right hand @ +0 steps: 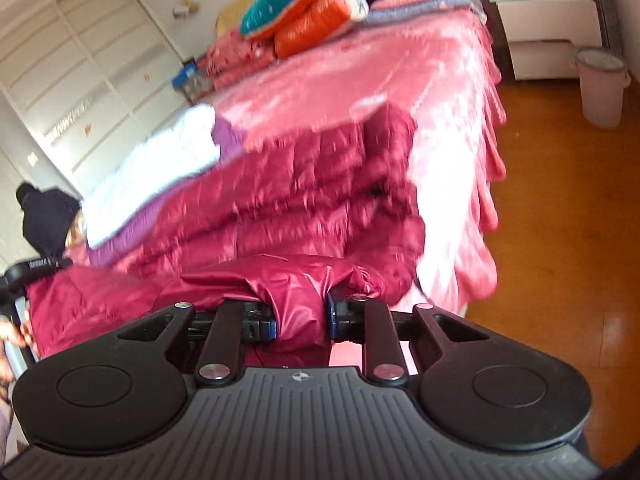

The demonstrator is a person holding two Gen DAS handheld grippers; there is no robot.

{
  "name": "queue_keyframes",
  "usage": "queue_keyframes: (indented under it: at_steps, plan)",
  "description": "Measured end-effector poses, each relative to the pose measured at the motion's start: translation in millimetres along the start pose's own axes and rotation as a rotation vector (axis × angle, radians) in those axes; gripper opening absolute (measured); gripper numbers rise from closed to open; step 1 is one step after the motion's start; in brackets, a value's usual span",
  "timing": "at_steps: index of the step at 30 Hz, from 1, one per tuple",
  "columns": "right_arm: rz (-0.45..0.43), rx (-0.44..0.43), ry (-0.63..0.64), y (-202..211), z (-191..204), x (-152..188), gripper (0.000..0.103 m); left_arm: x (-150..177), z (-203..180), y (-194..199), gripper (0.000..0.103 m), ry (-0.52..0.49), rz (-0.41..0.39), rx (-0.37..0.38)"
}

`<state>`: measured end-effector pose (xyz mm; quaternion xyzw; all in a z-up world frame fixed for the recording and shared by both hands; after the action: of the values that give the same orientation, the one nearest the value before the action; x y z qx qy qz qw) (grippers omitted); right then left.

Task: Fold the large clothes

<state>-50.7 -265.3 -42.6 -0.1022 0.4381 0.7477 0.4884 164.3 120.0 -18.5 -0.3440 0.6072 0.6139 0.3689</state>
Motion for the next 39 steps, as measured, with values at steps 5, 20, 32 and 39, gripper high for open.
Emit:
queue_keyframes:
  at_steps: [5,20,32,39]
  plan:
    - [-0.085,-0.012,-0.035,-7.5,-3.4,-31.7,0.025,-16.7,-11.4,-3.8,0.015,-0.05,-0.023,-0.001]
    - [-0.242,-0.048,-0.223,-68.6,-19.3,-115.4,0.025,-59.3,-37.4,-50.9,0.018,-0.116,-0.068,-0.043]
    - [-0.33,-0.019,-0.308,-151.0,-33.4,-143.7,0.026,-69.3,-56.4,-127.2,0.019,-0.119,-0.05,-0.091]
    - [-0.331,-0.01,-0.387,-177.6,-52.2,-142.1,0.026,-69.2,-73.6,-164.5,0.021,-0.134,-0.058,-0.1]
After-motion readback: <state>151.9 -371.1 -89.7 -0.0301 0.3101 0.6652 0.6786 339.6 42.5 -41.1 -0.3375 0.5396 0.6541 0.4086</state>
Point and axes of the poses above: each gripper's, at about its wrist camera, not at the fingertips, and y roughly against the way its jaws point, z to its left, x to its underside, the point moved 4 cm from there along -y, roughly the way its jaws point, and after that the axes turned 9 degrees about -y, right-handed, at the moved point
